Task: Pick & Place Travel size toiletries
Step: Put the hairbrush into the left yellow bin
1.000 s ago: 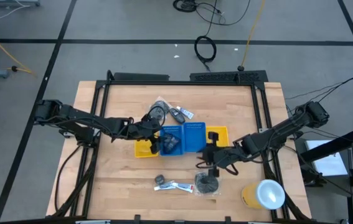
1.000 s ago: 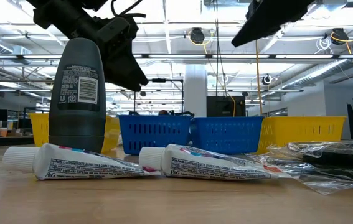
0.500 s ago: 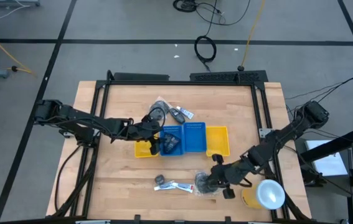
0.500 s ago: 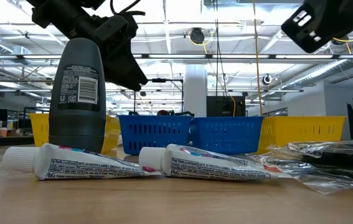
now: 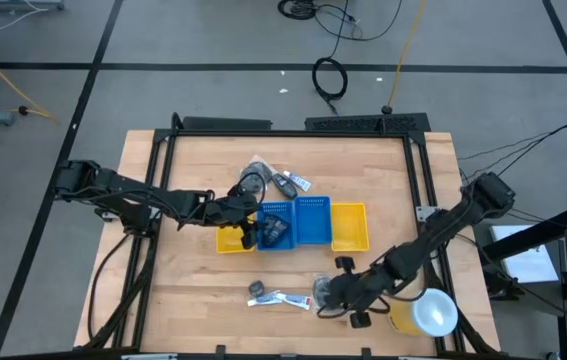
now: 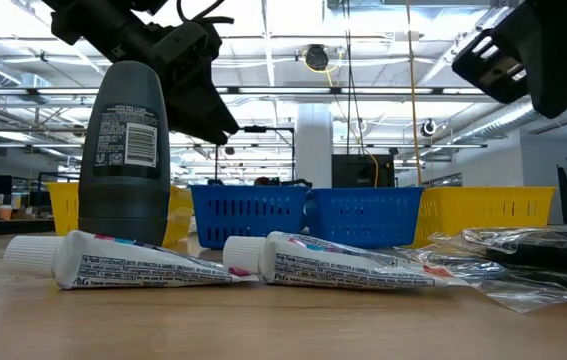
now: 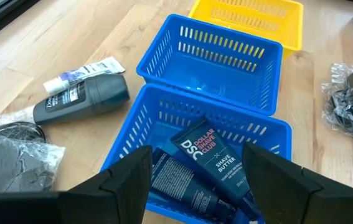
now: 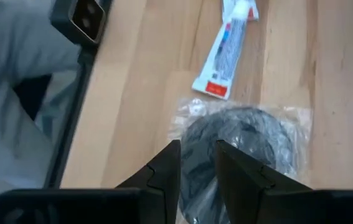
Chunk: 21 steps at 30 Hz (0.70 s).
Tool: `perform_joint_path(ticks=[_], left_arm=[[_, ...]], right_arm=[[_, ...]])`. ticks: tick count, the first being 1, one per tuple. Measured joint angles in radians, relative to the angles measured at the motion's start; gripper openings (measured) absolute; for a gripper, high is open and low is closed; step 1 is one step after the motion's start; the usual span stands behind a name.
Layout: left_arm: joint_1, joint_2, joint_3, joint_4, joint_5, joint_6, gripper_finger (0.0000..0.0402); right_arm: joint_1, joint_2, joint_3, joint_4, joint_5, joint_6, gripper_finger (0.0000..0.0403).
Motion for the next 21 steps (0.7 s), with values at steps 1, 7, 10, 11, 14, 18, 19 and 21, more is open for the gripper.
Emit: perform_joint_path(ticks=[1, 7, 10, 11, 14, 18, 19, 21], left_arm=[[0.0, 0.0, 0.0, 0.001, 0.0, 0.0, 0.0246], [0.0, 0.0, 0.0, 0.002, 0.001, 0.0, 0.0246], [0.0, 0.0, 0.0, 0.002, 0.001, 0.0, 0.0246], [0.0, 0.0, 0.0, 0.002, 0.001, 0.002, 0.0246], [0.0, 0.0, 0.0, 0.002, 0.0, 0.005, 0.0246], [0.0, 0.0, 0.0, 0.002, 0.001, 0.008, 0.0246], [0.0, 0.0, 0.0, 0.002, 0.001, 0.008, 0.0246], [0.0, 0.0, 0.0, 0.002, 0.001, 0.008, 0.0246]], right_arm=[[0.0, 0.012, 0.021, -0.03, 0.0, 0.001, 0.0091], [-0.007, 0.105, 0.127, -0.175, -0.068, 0.042, 0.0091], [-0.021, 0.149, 0.158, -0.244, -0.128, 0.082, 0.0091], [-0.022, 0.159, 0.167, -0.261, -0.143, 0.085, 0.0091], [-0.022, 0.171, 0.184, -0.31, -0.153, 0.081, 0.0091], [-0.026, 0.167, 0.185, -0.35, -0.155, 0.089, 0.0091], [-0.026, 0.165, 0.185, -0.372, -0.155, 0.094, 0.0091], [-0.028, 0.163, 0.185, -0.397, -0.155, 0.113, 0.0091]])
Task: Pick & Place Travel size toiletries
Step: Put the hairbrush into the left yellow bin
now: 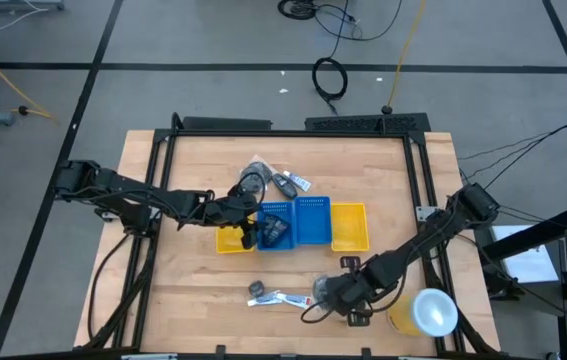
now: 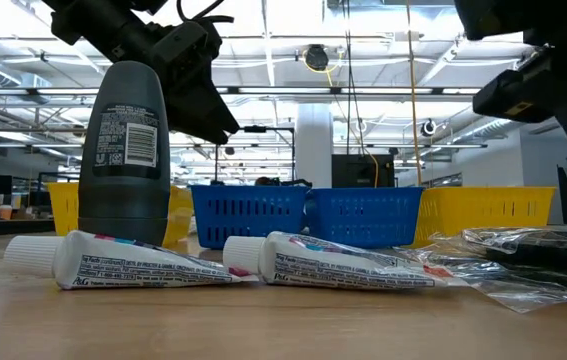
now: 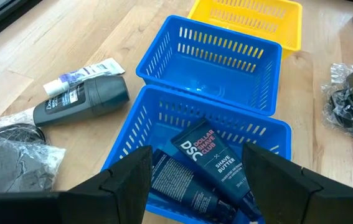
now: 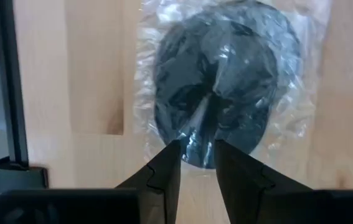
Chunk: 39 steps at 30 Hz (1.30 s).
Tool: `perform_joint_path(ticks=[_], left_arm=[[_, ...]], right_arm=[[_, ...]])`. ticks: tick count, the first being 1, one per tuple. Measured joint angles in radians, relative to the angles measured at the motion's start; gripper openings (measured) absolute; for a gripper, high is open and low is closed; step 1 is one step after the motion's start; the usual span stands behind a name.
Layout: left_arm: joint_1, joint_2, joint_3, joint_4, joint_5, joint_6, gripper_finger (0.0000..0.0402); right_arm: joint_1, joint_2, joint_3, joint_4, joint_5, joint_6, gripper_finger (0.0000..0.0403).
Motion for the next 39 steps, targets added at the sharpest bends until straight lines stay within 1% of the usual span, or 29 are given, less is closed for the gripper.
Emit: perform_joint_path(ticks=[5, 13, 21, 26, 30, 34, 39], left_arm=[[0.0, 0.0, 0.0, -0.003, 0.0, 0.002, 0.0246], [0.0, 0.0, 0.0, -0.005, 0.0, 0.005, 0.0246], [0.0, 0.0, 0.0, -0.006, 0.001, 0.007, 0.0246], [0.0, 0.0, 0.0, -0.006, 0.002, 0.011, 0.0246], [0.0, 0.0, 0.0, -0.006, 0.003, 0.01, 0.0246], [0.0, 0.0, 0.0, -0.006, 0.003, 0.01, 0.0246], [0.0, 0.0, 0.0, -0.006, 0.003, 0.01, 0.0246]], right_arm=[[0.001, 0.001, 0.0, -0.037, -0.002, 0.052, 0.0091], [0.001, 0.001, 0.0, -0.032, -0.002, 0.11, 0.0097], [0.001, 0.001, -0.001, -0.071, -0.029, 0.131, 0.0163], [0.003, 0.006, -0.004, -0.07, -0.028, 0.131, 0.0186], [0.003, 0.006, -0.042, -0.013, -0.028, 0.135, 0.0192], [0.003, 0.005, -0.065, -0.011, -0.054, 0.154, 0.0191], [0.003, 0.006, -0.091, 0.016, -0.048, 0.156, 0.019]])
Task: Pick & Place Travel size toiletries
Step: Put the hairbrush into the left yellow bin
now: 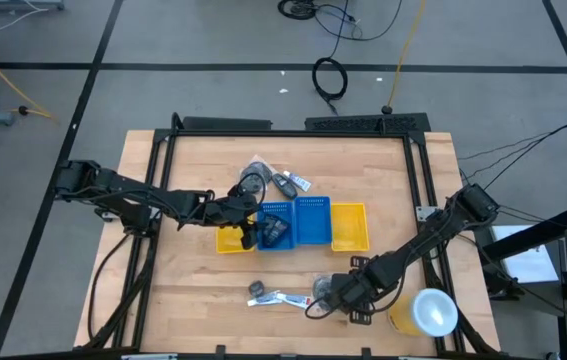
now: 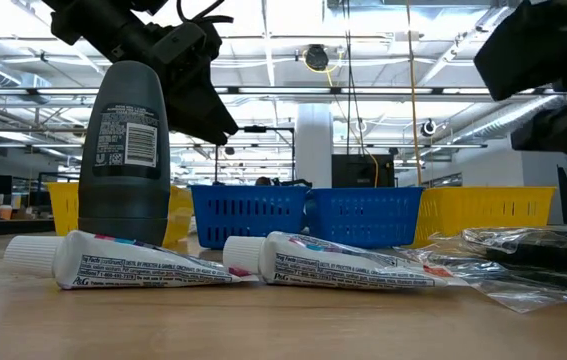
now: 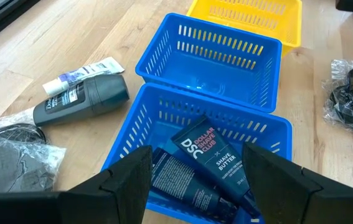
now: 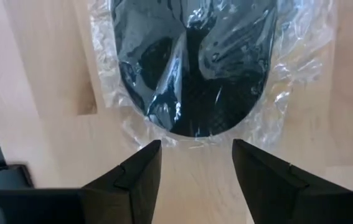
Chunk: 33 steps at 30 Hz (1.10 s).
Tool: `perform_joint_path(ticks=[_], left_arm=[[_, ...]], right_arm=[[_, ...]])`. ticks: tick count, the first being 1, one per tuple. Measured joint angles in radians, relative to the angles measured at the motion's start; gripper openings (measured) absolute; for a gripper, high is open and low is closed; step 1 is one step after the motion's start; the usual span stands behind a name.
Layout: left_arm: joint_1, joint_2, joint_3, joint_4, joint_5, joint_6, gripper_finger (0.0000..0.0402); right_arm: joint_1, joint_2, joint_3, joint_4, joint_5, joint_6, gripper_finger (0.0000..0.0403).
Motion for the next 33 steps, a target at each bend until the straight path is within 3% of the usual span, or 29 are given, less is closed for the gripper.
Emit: perform_joint_path(ticks=[13, 19, 25, 33], left_arm=[[0.0, 0.0, 0.0, 0.0, -0.001, 0.0, 0.0246], [0.0, 0.0, 0.0, 0.0, -0.001, -0.001, 0.0246], [0.0, 0.0, 0.0, 0.0, -0.001, -0.001, 0.0246], [0.0, 0.0, 0.0, 0.0, -0.002, -0.001, 0.0246]], right_arm=[[-0.001, -0.005, -0.13, 0.166, 0.056, 0.011, 0.0175], [-0.001, -0.004, -0.165, 0.17, 0.081, 0.018, 0.012], [-0.002, -0.003, -0.186, 0.161, 0.079, 0.051, 0.0017], [-0.002, -0.056, -0.188, 0.168, 0.086, 0.061, 0.0002]])
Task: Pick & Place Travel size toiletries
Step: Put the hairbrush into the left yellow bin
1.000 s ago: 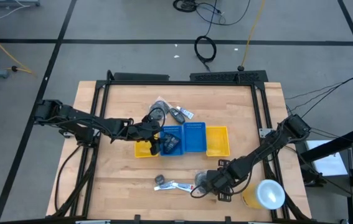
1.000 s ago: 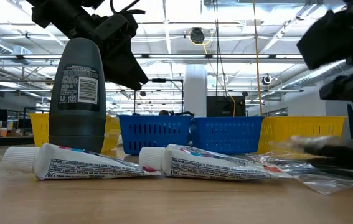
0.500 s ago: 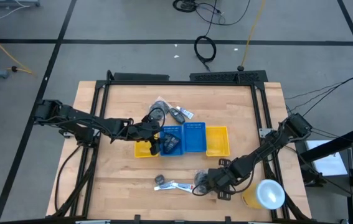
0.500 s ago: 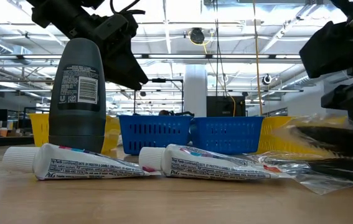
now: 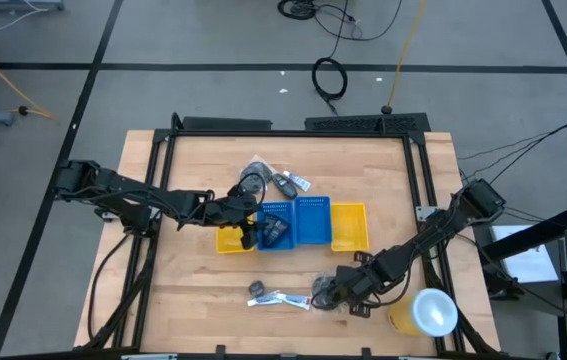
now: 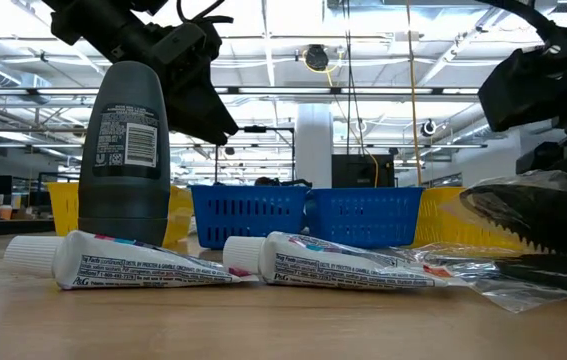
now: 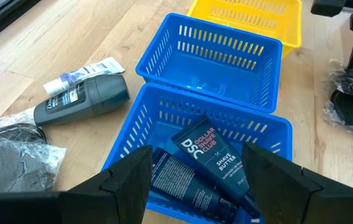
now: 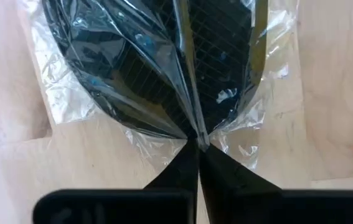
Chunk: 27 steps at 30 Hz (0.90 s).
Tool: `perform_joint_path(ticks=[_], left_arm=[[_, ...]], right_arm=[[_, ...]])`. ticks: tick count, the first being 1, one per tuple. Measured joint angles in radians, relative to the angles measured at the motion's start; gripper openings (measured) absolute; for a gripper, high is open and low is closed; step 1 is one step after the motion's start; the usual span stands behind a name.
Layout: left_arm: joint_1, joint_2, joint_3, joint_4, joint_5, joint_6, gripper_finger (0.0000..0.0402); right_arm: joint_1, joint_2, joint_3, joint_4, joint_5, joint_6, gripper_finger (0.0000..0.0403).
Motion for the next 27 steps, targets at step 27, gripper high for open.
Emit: perform_joint_path(ticks=[27], left_arm=[[-0.001, 0.0, 0.0, 0.144, 0.079, 0.027, 0.0246]], right_arm=[[-0.054, -0.212, 0.001, 0.098, 0.353, -0.13, 0.0]])
